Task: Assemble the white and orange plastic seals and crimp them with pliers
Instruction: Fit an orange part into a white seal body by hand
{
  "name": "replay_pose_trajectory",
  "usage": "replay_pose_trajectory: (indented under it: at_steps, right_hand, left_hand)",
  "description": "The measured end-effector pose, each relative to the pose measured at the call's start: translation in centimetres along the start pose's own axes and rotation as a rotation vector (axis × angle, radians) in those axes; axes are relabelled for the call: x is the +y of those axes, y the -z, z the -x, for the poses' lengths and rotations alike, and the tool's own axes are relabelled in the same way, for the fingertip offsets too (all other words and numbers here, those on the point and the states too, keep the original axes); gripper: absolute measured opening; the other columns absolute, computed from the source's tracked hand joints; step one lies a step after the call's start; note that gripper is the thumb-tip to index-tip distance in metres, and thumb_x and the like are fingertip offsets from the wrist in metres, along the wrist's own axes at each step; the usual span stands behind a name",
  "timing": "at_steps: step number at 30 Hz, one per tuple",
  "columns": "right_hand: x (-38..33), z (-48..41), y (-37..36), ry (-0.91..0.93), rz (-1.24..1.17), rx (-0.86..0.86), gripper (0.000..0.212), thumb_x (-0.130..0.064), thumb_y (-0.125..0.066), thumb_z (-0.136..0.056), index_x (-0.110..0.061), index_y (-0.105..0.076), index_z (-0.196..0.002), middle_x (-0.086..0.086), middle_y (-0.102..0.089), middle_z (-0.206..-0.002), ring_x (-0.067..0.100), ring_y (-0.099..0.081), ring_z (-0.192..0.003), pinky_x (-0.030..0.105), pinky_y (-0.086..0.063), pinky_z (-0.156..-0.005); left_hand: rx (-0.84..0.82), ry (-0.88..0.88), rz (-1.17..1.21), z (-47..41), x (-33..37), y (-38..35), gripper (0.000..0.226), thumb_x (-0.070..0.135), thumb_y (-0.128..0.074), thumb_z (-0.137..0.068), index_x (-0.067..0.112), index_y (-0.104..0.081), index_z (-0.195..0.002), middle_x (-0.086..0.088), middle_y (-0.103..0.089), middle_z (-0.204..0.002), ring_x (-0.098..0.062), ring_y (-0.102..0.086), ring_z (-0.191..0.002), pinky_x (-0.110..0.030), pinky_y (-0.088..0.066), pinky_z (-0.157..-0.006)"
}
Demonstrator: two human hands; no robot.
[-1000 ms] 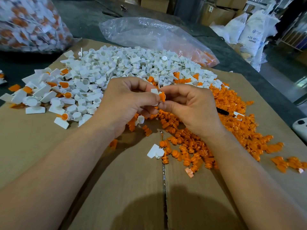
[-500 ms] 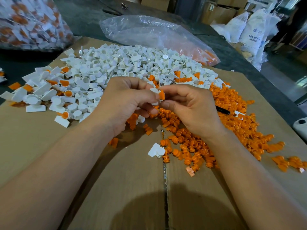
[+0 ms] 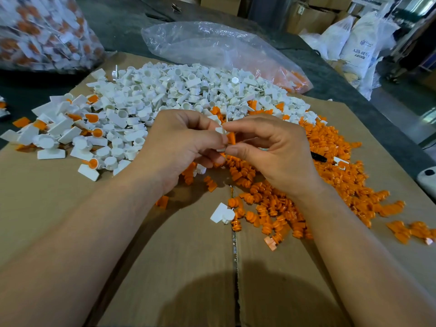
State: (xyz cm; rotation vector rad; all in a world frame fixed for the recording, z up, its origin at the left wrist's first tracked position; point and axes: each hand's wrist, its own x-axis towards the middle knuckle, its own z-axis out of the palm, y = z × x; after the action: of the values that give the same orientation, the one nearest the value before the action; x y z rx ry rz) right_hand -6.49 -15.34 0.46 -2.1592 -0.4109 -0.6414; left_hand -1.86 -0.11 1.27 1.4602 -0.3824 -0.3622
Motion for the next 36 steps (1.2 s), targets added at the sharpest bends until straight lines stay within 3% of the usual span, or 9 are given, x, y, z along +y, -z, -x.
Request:
replay_pose_trajectory:
  at_steps: [4,18,33,36]
  right_hand:
    - [0.11,0.0,0.01,0.012,-0.002,0.04,0.04,-0.009,-0.071,-0.071,-0.013,-0.057,-0.109,-0.004,-0.063,-0.091,0.012,-0.065,-0.086,0.029,-0.055,-0.079]
    - [0.28,0.01,-0.18,0.02,0.03,0.052,0.039,-0.003,-0.073,-0.069,0.0,-0.061,-0.106,0.001,-0.064,-0.091,0.011,-0.064,-0.086,0.024,-0.054,-0.079]
    - [-0.06,-0.02,-0.1,0.019,0.09,0.05,0.036,-0.004,-0.072,-0.07,0.002,-0.064,-0.104,0.002,-0.065,-0.092,0.015,-0.066,-0.087,0.028,-0.055,-0.08]
    - [-0.44,-0.09,0.08,-0.043,0.064,-0.009,0.045,-0.012,-0.076,-0.068,-0.008,-0.061,-0.11,-0.004,-0.064,-0.094,0.009,-0.064,-0.09,0.023,-0.053,-0.082]
  left_hand:
    - [-0.009,-0.011,0.007,0.06,-0.06,-0.09,0.017,-0.009,-0.066,-0.073,0.005,-0.062,-0.065,-0.003,-0.063,-0.049,-0.012,-0.06,-0.042,-0.018,-0.049,-0.042]
    - [0.018,-0.018,-0.023,0.0,-0.2,-0.26,0.017,-0.01,-0.064,-0.07,0.004,-0.06,-0.062,-0.004,-0.06,-0.047,-0.014,-0.06,-0.041,-0.018,-0.047,-0.041]
    - [-0.013,-0.056,-0.023,-0.04,-0.38,-0.23,0.019,-0.009,-0.064,-0.075,0.007,-0.061,-0.065,-0.002,-0.063,-0.048,-0.01,-0.06,-0.042,-0.016,-0.047,-0.042]
    - [0.02,-0.069,-0.016,-0.12,-0.45,-0.32,0.018,-0.009,-0.065,-0.075,0.006,-0.061,-0.064,-0.001,-0.062,-0.048,-0.011,-0.059,-0.041,-0.016,-0.047,-0.042]
